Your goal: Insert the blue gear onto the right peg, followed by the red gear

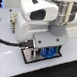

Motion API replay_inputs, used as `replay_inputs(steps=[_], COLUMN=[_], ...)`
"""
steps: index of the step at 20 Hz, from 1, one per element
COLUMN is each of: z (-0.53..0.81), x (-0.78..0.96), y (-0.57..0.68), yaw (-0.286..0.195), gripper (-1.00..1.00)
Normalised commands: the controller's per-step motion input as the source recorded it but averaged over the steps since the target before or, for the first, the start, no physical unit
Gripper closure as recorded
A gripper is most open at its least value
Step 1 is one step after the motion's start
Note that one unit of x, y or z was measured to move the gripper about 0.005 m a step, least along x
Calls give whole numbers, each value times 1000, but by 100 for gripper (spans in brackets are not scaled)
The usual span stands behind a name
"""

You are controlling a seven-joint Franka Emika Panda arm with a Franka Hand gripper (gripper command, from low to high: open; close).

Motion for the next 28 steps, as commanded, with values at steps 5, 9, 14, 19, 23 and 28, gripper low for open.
replay_inputs(steps=[5,9,14,19,23,28], z=[129,361,432,323,191,49], x=[28,17,-192,-450,-557,-643], y=[112,134,112,207,216,174], yaw=[0,0,0,0,0,0], gripper=[-100,-100,-100,-100,-100,-100])
